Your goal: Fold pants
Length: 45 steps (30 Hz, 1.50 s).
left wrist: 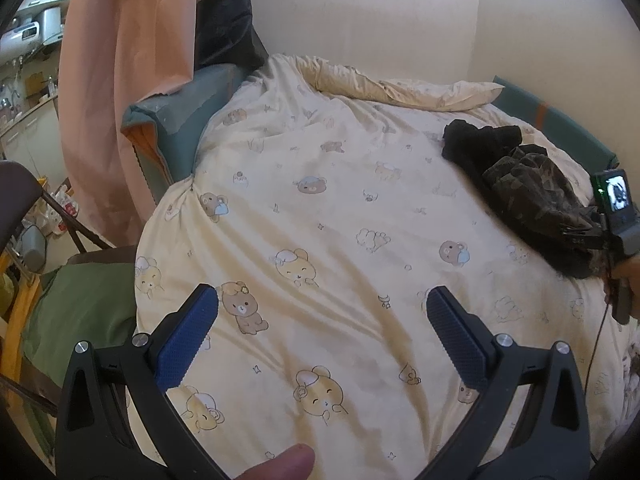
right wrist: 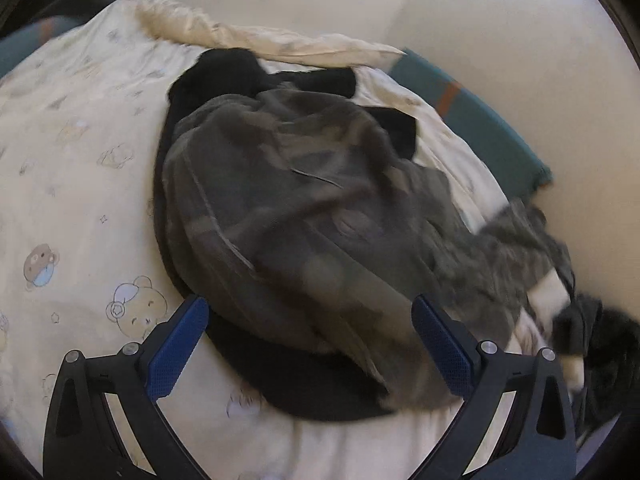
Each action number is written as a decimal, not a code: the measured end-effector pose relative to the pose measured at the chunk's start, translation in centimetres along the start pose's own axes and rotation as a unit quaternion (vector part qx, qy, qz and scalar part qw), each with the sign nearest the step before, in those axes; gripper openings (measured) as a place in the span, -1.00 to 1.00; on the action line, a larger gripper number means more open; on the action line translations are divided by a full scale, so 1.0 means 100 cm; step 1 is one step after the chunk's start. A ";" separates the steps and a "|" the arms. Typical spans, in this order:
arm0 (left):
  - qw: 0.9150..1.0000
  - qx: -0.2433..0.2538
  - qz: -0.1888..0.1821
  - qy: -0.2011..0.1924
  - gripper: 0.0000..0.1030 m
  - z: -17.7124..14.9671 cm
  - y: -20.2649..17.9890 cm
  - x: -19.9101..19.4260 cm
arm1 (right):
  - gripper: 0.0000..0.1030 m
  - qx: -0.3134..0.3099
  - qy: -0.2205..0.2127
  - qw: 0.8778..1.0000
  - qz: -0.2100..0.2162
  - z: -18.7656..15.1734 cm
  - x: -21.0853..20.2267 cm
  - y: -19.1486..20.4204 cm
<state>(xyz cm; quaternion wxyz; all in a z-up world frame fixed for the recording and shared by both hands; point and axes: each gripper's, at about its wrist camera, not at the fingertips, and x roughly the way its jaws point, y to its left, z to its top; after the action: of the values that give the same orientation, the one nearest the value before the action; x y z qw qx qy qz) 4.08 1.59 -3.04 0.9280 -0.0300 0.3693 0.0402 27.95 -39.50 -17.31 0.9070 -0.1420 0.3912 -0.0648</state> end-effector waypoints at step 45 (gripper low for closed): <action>0.991 -0.068 0.051 -0.105 1.00 0.009 0.106 -0.098 | -0.93 -0.013 -0.178 0.927 0.329 -0.009 -0.391 0.149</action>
<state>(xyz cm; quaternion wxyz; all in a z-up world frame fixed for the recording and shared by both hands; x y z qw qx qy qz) -3.44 11.70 4.07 0.9541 -0.0698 0.2673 0.1156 0.60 -16.55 4.57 0.9301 -0.0264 0.2491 0.2685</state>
